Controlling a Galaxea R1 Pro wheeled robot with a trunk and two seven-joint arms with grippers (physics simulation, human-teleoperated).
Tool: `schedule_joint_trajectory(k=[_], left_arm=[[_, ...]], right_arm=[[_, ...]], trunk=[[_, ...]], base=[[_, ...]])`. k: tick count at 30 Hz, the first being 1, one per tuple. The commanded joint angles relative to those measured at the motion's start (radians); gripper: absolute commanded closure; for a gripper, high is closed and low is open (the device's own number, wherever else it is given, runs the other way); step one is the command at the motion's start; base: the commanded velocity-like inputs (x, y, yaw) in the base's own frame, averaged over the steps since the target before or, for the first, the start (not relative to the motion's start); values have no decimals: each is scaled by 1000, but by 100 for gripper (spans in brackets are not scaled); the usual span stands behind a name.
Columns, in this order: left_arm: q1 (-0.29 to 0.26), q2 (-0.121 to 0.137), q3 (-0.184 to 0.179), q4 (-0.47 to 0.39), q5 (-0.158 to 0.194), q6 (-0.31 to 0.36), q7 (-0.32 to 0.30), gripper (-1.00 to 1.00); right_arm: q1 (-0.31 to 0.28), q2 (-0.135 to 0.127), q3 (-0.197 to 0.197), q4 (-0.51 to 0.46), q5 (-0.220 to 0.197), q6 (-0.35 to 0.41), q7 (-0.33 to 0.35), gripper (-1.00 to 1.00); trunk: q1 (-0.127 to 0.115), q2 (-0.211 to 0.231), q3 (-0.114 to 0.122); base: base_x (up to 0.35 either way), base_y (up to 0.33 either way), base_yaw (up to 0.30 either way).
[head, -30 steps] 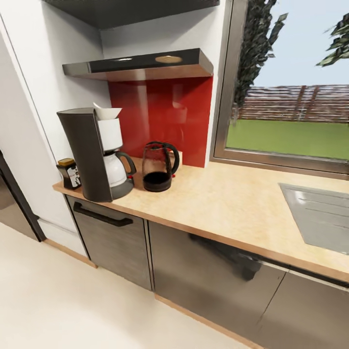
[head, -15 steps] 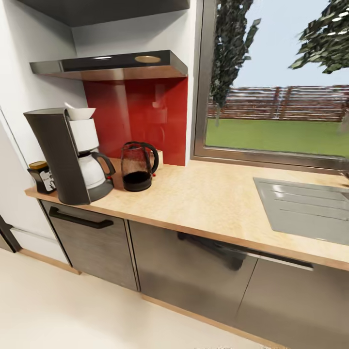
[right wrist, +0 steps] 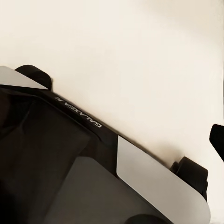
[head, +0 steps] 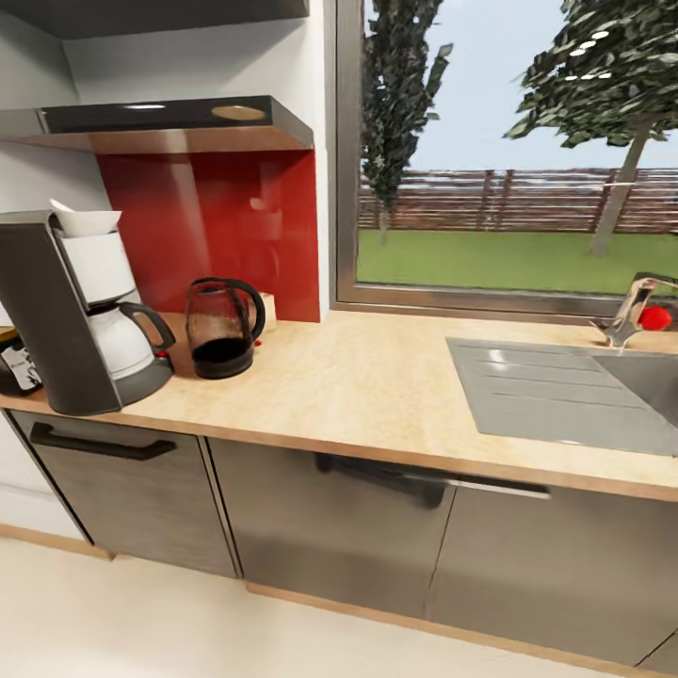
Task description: Set up a coffee station on the kitchen countertop: keep the coffee maker on the countertop, move the bottle of coffee from the kitchen shelf to the counter next to the coffee maker, place a paper coffee filter on top of the coffee maker, put the saucer next to the coffee maker with the coffee cup on the saucer, and place the electric kettle next to the coffee maker.
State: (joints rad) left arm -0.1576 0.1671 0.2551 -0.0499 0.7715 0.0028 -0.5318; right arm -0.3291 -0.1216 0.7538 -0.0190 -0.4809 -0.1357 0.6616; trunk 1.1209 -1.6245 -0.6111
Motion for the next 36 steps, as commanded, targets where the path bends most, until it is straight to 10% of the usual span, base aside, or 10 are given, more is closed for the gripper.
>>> schedule_joint_trajectory(k=[1, 36], left_arm=[[0, 0, 8, 1, -5, 0, -4, -100], [0, 0, 7, 1, -5, 0, -3, -100]], right_arm=[[-1, 0, 9, 1, -7, -4, 3, -100], [-1, 0, 9, 1, -7, -4, 1, -100]], trunk=[[0, 0, -1], [0, 0, -1]], base=[[0, 0, -263], [-7, -34, -236]])
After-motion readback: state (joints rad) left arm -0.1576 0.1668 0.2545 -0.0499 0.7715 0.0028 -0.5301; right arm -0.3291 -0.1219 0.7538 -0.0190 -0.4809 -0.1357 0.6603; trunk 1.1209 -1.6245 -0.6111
